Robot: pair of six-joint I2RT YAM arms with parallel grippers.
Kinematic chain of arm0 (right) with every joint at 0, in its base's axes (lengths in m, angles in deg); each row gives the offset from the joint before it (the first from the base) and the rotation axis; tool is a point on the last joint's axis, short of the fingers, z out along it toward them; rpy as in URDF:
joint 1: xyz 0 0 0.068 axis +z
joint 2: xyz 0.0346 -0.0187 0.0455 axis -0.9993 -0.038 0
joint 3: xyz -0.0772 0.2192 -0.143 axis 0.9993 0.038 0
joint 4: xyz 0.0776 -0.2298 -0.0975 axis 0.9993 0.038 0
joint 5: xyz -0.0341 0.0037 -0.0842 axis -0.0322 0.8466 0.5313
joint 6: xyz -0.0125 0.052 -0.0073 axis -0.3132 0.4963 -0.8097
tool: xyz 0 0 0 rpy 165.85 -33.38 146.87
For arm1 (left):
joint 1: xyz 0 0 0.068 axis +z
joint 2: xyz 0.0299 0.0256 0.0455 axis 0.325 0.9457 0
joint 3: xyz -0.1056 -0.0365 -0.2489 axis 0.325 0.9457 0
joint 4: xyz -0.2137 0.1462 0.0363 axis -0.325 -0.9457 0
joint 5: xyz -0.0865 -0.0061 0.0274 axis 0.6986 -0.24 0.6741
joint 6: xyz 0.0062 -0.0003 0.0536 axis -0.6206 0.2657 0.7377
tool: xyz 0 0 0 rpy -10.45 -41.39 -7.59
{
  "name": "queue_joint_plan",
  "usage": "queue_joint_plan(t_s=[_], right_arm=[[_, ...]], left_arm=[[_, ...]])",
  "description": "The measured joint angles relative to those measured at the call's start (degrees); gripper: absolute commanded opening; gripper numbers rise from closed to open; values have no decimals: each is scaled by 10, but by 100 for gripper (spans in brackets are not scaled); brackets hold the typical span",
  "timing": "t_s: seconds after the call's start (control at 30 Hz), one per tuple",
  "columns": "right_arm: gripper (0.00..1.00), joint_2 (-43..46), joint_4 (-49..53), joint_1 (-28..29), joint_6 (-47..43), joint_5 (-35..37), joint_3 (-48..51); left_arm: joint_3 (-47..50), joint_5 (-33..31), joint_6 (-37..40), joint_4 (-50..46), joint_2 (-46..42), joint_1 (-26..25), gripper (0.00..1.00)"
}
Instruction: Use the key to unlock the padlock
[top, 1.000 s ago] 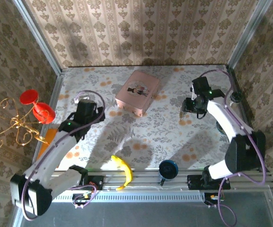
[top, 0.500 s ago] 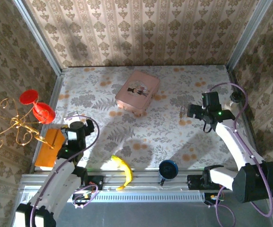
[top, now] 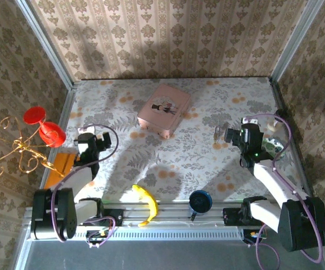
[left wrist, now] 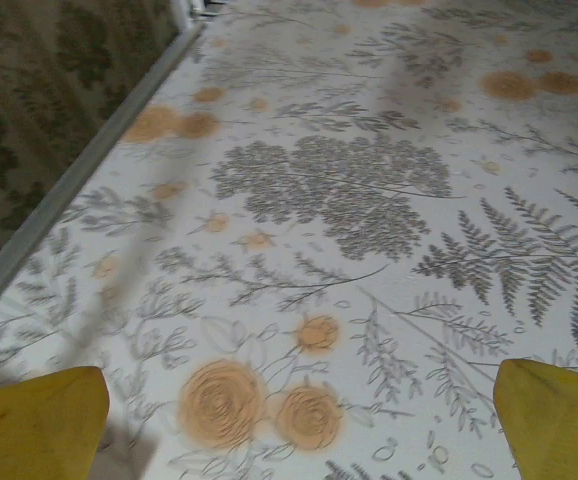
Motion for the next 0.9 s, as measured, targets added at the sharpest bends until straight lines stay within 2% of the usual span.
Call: queue_joint_plan(t_s=[0.17, 0.43, 0.57, 0.67, 0.9], right_arm=[[100, -10, -91, 0, -26, 0, 25], [100, -85, -209, 0, -40, -2, 31], [100, -111, -258, 0, -40, -4, 48], [100, -129, -290, 0, -42, -6, 58], [100, -186, -374, -1, -54, -12, 64]], left_arm=[[-10, 41, 33, 70, 64, 3, 100], [-10, 82, 75, 177, 133, 11, 100], [-11, 110, 82, 236, 196, 22, 100], [-15, 136, 86, 235, 224, 31, 100], [-16, 172, 87, 255, 224, 41, 100]])
